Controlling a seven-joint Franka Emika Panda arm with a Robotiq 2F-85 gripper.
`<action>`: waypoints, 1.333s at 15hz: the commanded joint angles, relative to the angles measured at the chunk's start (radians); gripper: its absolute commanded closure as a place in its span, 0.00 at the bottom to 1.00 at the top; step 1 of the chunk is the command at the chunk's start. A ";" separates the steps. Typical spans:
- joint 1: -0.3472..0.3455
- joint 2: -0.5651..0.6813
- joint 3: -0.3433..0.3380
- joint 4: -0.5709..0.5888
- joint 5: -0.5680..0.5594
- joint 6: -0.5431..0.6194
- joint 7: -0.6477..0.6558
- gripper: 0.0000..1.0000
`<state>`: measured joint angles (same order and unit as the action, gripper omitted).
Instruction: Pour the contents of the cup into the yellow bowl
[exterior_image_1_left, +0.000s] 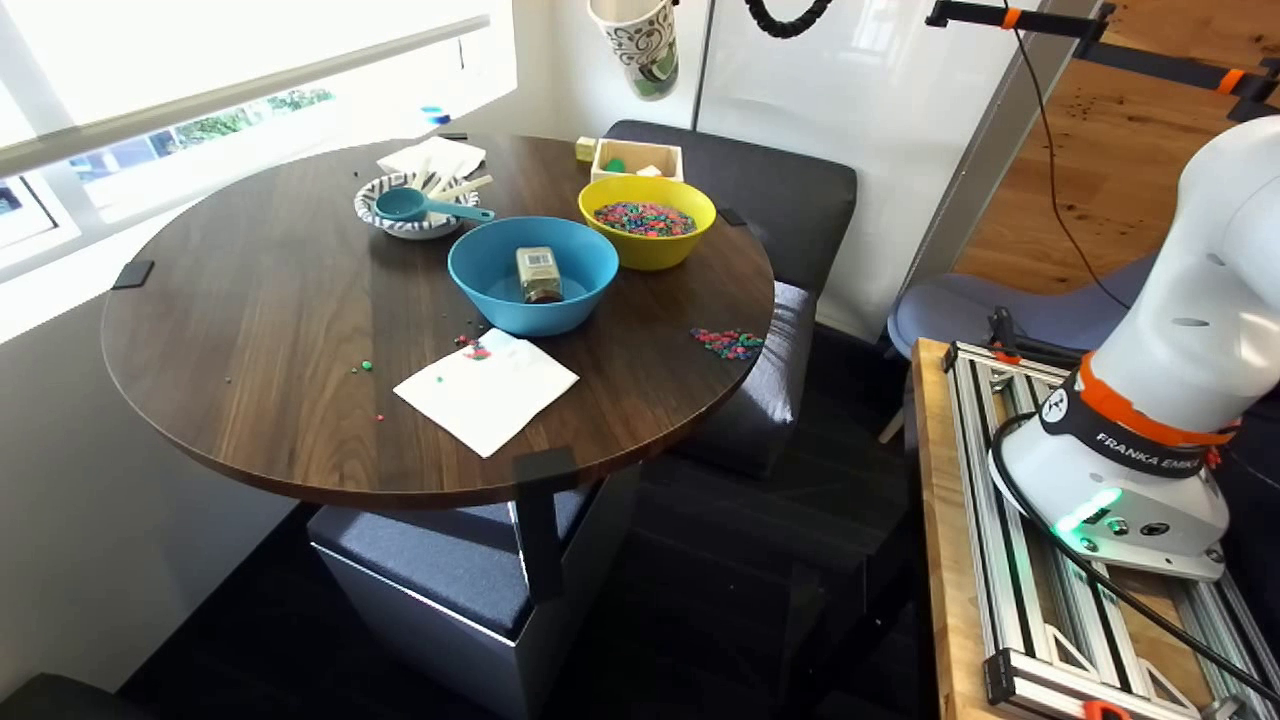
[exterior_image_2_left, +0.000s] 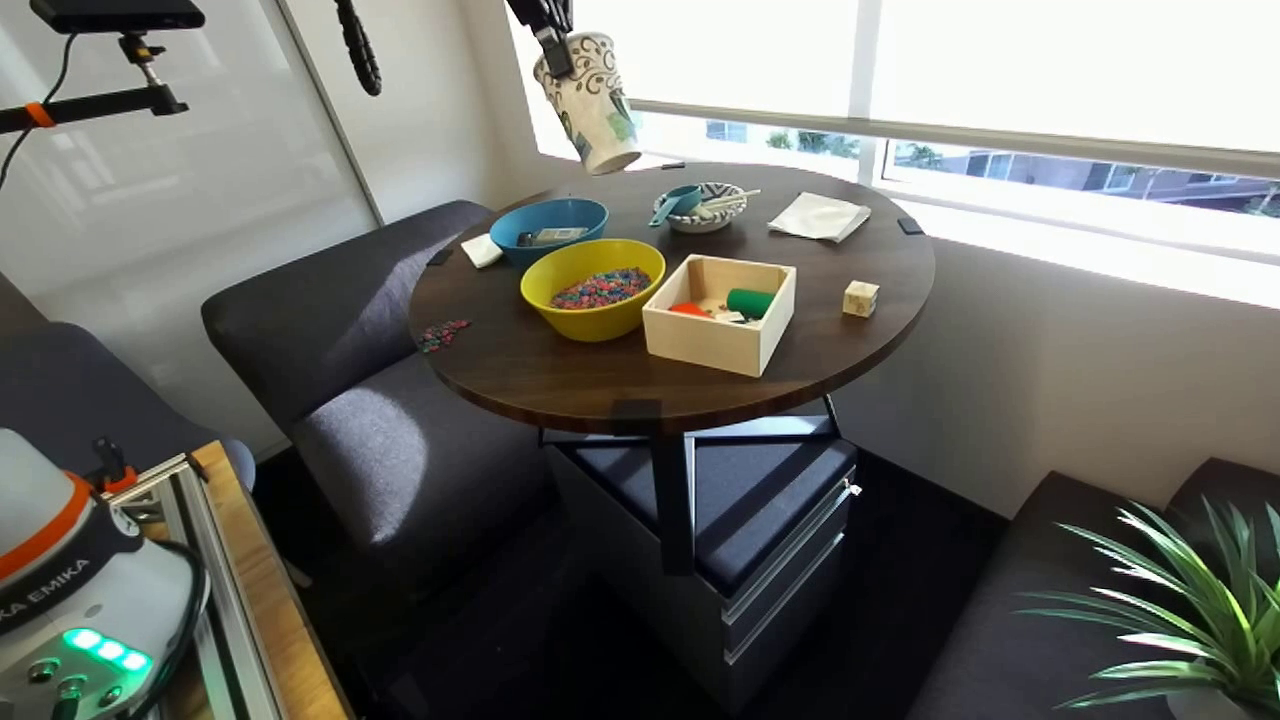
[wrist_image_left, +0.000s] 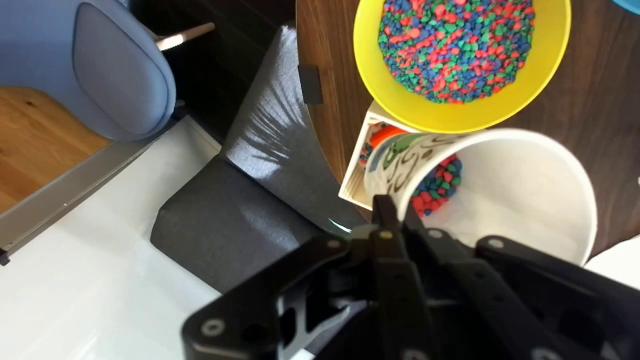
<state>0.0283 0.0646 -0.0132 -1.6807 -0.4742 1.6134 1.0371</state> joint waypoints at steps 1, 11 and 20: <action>-0.001 0.002 0.001 0.003 0.000 -0.002 -0.001 0.99; 0.053 0.008 0.059 -0.180 -0.267 -0.172 -0.097 0.99; 0.093 0.057 0.089 -0.208 -0.394 -0.222 -0.020 0.99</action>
<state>0.0892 0.0931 0.0538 -1.8599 -0.7842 1.4403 0.9625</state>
